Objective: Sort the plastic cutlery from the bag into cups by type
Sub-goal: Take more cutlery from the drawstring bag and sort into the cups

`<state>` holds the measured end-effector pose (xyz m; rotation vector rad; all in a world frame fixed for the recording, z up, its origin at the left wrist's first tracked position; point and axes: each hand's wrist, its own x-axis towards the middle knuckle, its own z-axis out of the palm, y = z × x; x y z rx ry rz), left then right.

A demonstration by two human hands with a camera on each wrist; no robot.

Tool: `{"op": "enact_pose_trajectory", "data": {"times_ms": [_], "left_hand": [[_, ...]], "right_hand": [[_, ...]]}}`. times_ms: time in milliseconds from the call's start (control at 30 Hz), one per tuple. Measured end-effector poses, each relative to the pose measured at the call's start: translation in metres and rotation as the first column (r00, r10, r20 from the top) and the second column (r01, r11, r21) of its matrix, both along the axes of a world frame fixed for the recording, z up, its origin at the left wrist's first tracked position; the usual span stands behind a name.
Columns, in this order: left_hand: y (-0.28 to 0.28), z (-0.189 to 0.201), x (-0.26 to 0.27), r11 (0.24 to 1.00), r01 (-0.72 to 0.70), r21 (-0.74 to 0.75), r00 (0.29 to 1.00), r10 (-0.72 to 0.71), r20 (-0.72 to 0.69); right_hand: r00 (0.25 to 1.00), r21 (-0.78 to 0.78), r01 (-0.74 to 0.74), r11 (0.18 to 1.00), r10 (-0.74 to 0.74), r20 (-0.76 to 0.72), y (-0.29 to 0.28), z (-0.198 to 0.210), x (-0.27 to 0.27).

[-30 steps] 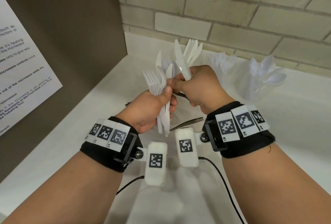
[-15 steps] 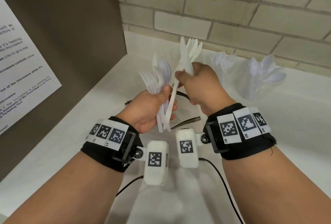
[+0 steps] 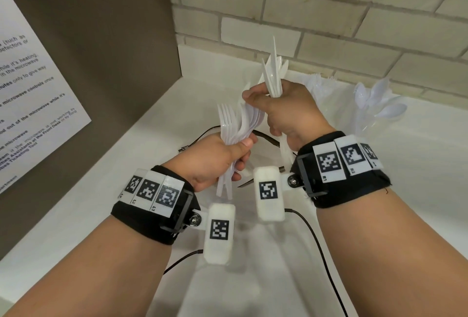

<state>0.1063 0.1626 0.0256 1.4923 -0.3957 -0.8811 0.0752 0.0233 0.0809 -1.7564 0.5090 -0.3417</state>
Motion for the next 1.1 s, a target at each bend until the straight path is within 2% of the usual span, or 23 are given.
{"op": "enact_pose_trajectory", "data": {"times_ms": [133, 267, 333, 433, 500, 567, 700, 833, 933, 1033, 1100], "left_hand": [[-0.001, -0.001, -0.002, 1.0, 0.016, 0.018, 1.0, -0.016, 0.022], [-0.001, -0.001, -0.001, 1.0, 0.017, -0.013, 1.0, -0.017, -0.024], [-0.002, 0.0, 0.0, 1.0, 0.002, -0.029, 0.997, -0.005, -0.078], [-0.003, -0.001, 0.002, 0.998, -0.063, -0.026, 0.988, 0.059, -0.14], [-0.003, 0.0, 0.004, 0.994, -0.109, -0.029, 0.981, 0.103, -0.167], [-0.005, 0.004, 0.005, 0.984, -0.156, -0.082, 0.965, 0.134, -0.227], [-0.014, 0.016, 0.008, 0.954, -0.202, -0.221, 0.91, 0.1, -0.402], [-0.019, 0.021, 0.01, 0.944, -0.246, -0.219, 0.872, 0.117, -0.476], [-0.019, 0.019, 0.014, 0.929, -0.253, -0.271, 0.821, 0.058, -0.568], [-0.019, 0.019, 0.018, 0.896, -0.281, -0.343, 0.772, -0.001, -0.636], [-0.018, 0.019, 0.022, 0.877, -0.282, -0.389, 0.776, -0.03, -0.63]], "right_hand": [[0.999, 0.015, 0.05, 0.999, -0.05, 0.005, -0.001, 0.006, 0.002], [0.972, 0.164, 0.149, 0.975, -0.175, 0.158, -0.009, 0.022, 0.004], [0.941, 0.218, 0.178, 0.96, -0.23, 0.246, -0.009, 0.025, 0.004], [0.855, 0.291, 0.255, 0.922, -0.356, 0.379, -0.013, 0.029, 0.004], [0.826, 0.315, 0.263, 0.912, -0.382, 0.415, -0.018, 0.033, 0.003], [0.833, 0.331, 0.201, 0.922, -0.339, 0.437, -0.019, 0.035, 0.002], [0.854, 0.369, 0.012, 0.929, -0.202, 0.48, -0.005, 0.03, 0.006], [0.85, 0.237, -0.081, 0.968, -0.057, 0.524, 0.004, 0.025, 0.009], [0.838, 0.105, -0.116, 0.988, 0.041, 0.544, 0.006, 0.022, 0.01], [0.86, 0.023, -0.135, 0.991, 0.105, 0.5, 0.006, 0.016, 0.009], [0.885, 0.042, -0.177, 0.983, 0.14, 0.445, 0.005, 0.008, 0.008]]}}
